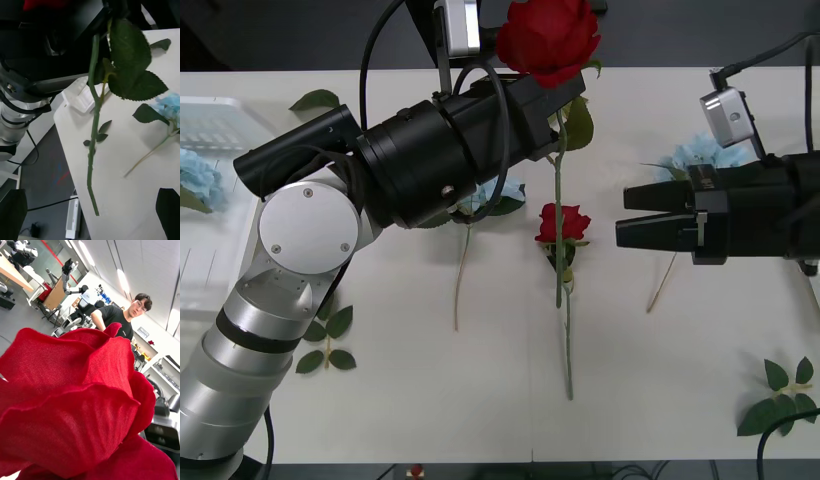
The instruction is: Place the red flowers into the right box and the blue flowers into the left box. If a person shows an open palm, hand one flower to the person first, then continue sorting.
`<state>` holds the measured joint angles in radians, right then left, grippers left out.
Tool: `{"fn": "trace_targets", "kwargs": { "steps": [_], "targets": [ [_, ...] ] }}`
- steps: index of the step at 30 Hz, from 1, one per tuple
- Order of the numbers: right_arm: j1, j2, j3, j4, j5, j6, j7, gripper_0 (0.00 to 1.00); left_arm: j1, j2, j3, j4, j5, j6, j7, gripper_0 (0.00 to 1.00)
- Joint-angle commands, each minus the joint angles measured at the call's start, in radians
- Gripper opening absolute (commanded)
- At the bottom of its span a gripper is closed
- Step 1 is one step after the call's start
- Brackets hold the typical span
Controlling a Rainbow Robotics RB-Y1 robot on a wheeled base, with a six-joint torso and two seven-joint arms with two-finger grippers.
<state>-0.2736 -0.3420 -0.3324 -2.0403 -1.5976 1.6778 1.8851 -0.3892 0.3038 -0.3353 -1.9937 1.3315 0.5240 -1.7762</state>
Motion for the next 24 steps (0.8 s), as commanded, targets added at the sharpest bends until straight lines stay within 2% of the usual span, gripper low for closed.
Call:
{"fn": "trace_targets", "kwargs": {
  "steps": [1, 18, 19, 20, 21, 22, 24],
  "targets": [
    [-0.002, 0.017, 0.043, -0.015, -0.012, -0.044, 0.005, 1.00, -0.039, -0.022, 0.018, -0.013, 0.011, 0.001, 0.023, 0.00],
    [0.037, 0.044, 0.202, -0.015, 0.045, -0.187, -0.018, 1.00, -0.039, -0.022, 0.018, -0.013, 0.011, 0.001, 0.046, 0.00],
    [0.037, 0.046, 0.207, -0.015, 0.047, -0.191, -0.018, 0.96, -0.040, -0.022, 0.018, -0.013, 0.009, 0.001, 0.046, 0.00],
    [0.037, 0.051, 0.211, -0.015, 0.048, -0.197, -0.018, 0.85, -0.039, -0.022, 0.018, -0.013, 0.011, 0.001, 0.047, 0.00],
    [0.037, 0.054, 0.214, -0.015, 0.050, -0.201, -0.018, 0.61, -0.039, -0.022, 0.018, -0.014, 0.011, 0.001, 0.049, 0.00],
    [0.037, 0.057, 0.216, -0.015, 0.051, -0.201, -0.018, 0.50, -0.040, -0.022, 0.018, -0.013, 0.011, 0.001, 0.049, 0.00],
    [0.037, 0.067, 0.219, -0.015, 0.053, -0.201, -0.021, 0.07, -0.040, -0.022, 0.018, -0.013, 0.009, 0.001, 0.049, 0.00]
  ]
}}
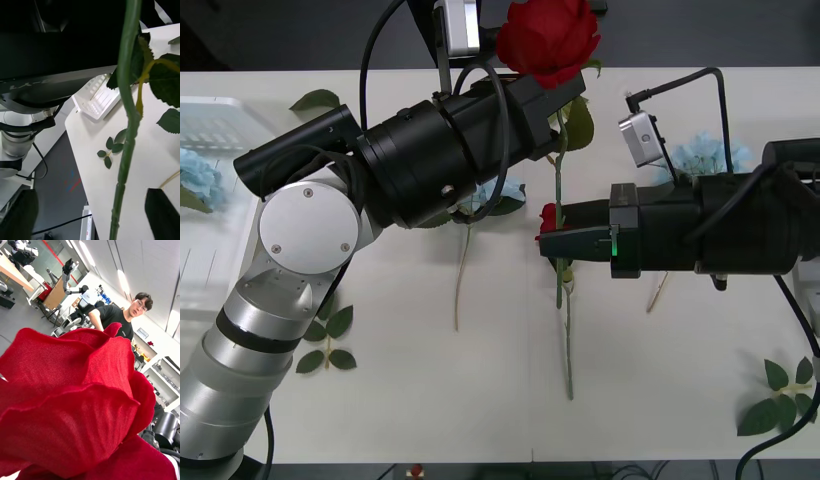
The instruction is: Place the red flowers into the right box and the blue flowers into the left box. If a person shows an open palm, hand one flower to the person first, then continue sorting.
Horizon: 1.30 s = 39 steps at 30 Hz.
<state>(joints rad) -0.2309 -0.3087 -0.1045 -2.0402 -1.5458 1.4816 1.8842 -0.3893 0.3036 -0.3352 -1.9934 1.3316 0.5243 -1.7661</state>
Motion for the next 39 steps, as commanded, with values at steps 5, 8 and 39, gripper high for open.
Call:
{"fn": "trace_targets", "kwargs": {
  "steps": [5, 8, 39],
  "targets": [
    [-0.005, 0.037, -0.004, -0.014, 0.001, -0.004, -0.019, 0.00, -0.039, -0.020, 0.018, -0.013, 0.009, 0.000, 0.039, 0.00],
    [-0.005, 0.036, -0.004, -0.015, 0.001, -0.004, -0.017, 0.00, -0.039, -0.020, 0.018, -0.013, 0.011, 0.000, 0.039, 0.00],
    [-0.005, -0.021, -0.083, -0.015, -0.034, 0.016, -0.014, 0.00, -0.011, 0.078, 0.183, -0.027, 0.083, 0.313, 0.027, 0.95]
  ]
}}
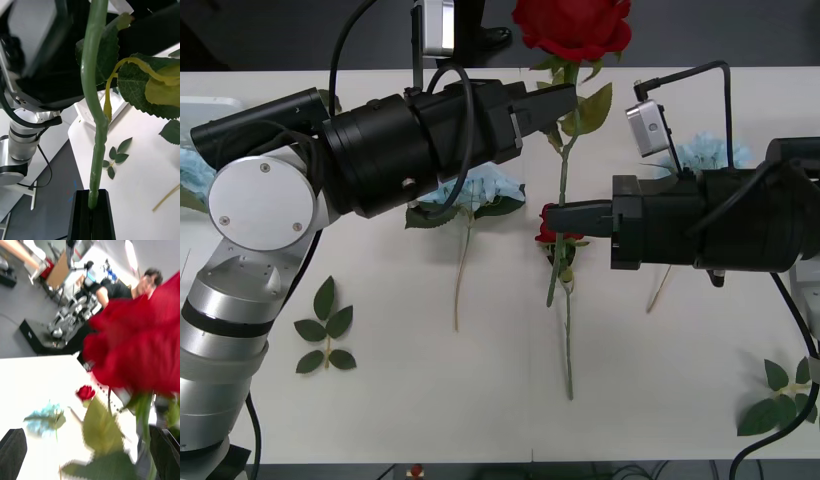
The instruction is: Place the red flowers into the right box and the blue flowers into the left box. If a person shows an open palm, hand one flower to the person first, then continue sorting.
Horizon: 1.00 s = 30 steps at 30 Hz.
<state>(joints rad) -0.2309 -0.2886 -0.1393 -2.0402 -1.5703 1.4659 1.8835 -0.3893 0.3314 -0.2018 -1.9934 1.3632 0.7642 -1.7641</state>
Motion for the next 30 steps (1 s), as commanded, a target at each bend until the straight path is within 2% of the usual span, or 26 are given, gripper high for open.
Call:
{"fn": "trace_targets", "kwargs": {
  "steps": [1, 8, 16, 19, 24, 30],
  "targets": [
    [-0.005, -0.047, -0.068, -0.015, -0.010, 0.047, -0.015, 0.00, -0.003, 0.060, 0.062, -0.031, 0.063, 0.099, 0.022, 0.96],
    [-0.005, -0.101, -0.249, -0.015, 0.029, 0.178, -0.037, 0.00, 0.021, 0.127, 0.197, -0.041, 0.137, 0.330, 0.012, 0.95],
    [-0.005, -0.218, -0.394, -0.014, 0.243, 0.260, -0.069, 0.00, 0.020, 0.212, 0.335, 0.012, 0.120, 0.623, 0.032, 0.96],
    [-0.005, -0.247, -0.419, -0.015, 0.360, 0.271, -0.076, 0.00, 0.021, 0.232, 0.347, 0.031, 0.050, 0.689, 0.037, 0.95],
    [-0.007, -0.288, -0.431, -0.014, 0.638, 0.272, -0.093, 0.00, 0.021, 0.227, 0.332, 0.041, -0.203, 0.773, 0.046, 0.95],
    [-0.015, -0.330, -0.431, 0.080, 0.872, 0.266, -0.103, 0.00, 0.033, 0.178, 0.255, 0.039, -0.487, 0.777, 0.045, 0.95]
  ]
}}
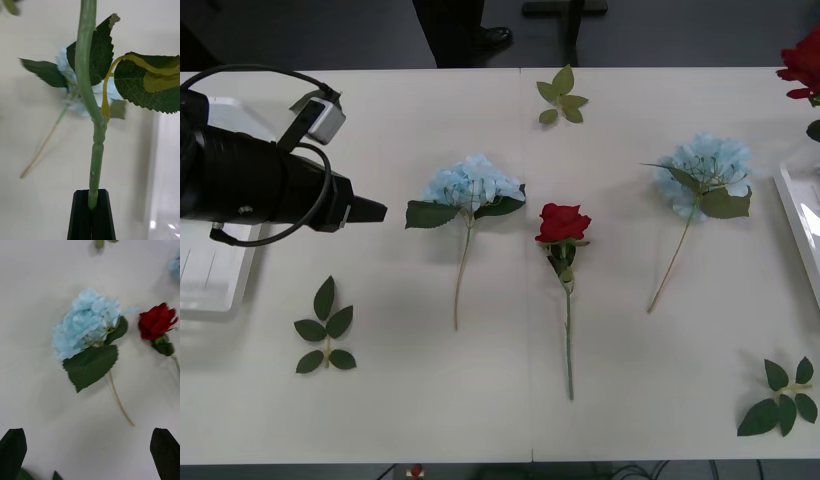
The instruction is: Place the red flowers into the right box and the blue flowers into the left box. If a person shows an open palm, hand one flower to the person first, then continue sorting.
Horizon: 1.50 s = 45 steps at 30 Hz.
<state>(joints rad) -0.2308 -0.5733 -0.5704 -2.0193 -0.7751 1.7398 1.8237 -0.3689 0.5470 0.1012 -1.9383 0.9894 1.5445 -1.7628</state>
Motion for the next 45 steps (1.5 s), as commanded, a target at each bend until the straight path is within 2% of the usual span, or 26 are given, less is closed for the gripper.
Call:
{"fn": "trace_targets", "kwargs": {
  "steps": [1, 9, 12, 16, 25, 31, 33, 34, 35, 36, 38, 43, 45],
  "targets": [
    [-0.018, -0.054, 0.000, 0.088, 0.109, -0.010, -0.044, 0.00, 0.024, -0.053, -0.063, -0.019, -0.152, -0.009, 0.039, 0.95],
    [-0.059, -0.105, 0.001, 0.232, 0.296, -0.016, -0.043, 0.00, 0.134, -0.144, -0.178, -0.067, -0.377, -0.141, 0.048, 0.95],
    [-0.084, -0.125, 0.020, 0.309, 0.388, -0.051, -0.037, 0.00, 0.186, -0.182, -0.253, -0.065, -0.492, -0.224, 0.060, 0.95],
    [-0.102, -0.138, 0.066, 0.398, 0.462, -0.144, -0.043, 0.00, 0.217, -0.223, -0.325, -0.064, -0.615, -0.268, 0.108, 0.95],
    [-0.104, -0.138, 0.098, 0.568, 0.491, -0.362, -0.046, 0.00, 0.186, -0.326, -0.468, -0.030, -0.827, -0.279, 0.269, 0.95],
    [-0.104, -0.138, 0.101, 0.614, 0.508, -0.428, -0.043, 0.02, 0.131, -0.368, -0.498, 0.137, -0.845, -0.449, 0.281, 0.95],
    [-0.104, -0.137, 0.102, 0.616, 0.514, -0.431, -0.041, 0.10, 0.110, -0.378, -0.500, 0.191, -0.847, -0.491, 0.283, 0.95],
    [-0.104, -0.137, 0.104, 0.616, 0.514, -0.434, -0.040, 0.24, 0.099, -0.386, -0.500, 0.213, -0.851, -0.504, 0.283, 0.95],
    [-0.104, -0.137, 0.104, 0.614, 0.514, -0.436, -0.037, 0.59, 0.087, -0.391, -0.500, 0.234, -0.856, -0.517, 0.283, 0.95],
    [-0.104, -0.137, 0.106, 0.616, 0.511, -0.437, -0.035, 0.82, 0.074, -0.397, -0.500, 0.252, -0.856, -0.524, 0.283, 0.95],
    [-0.104, -0.137, 0.109, 0.614, 0.500, -0.437, -0.031, 0.99, 0.054, -0.404, -0.498, 0.282, -0.861, -0.535, 0.286, 0.95],
    [-0.102, -0.132, 0.104, 0.585, 0.453, -0.405, -0.021, 1.00, 0.019, -0.415, -0.500, 0.308, -0.859, -0.543, 0.292, 0.95],
    [-0.099, -0.109, 0.096, 0.519, 0.445, -0.350, -0.018, 1.00, 0.005, -0.415, -0.500, 0.308, -0.856, -0.543, 0.296, 0.96]
  ]
}}
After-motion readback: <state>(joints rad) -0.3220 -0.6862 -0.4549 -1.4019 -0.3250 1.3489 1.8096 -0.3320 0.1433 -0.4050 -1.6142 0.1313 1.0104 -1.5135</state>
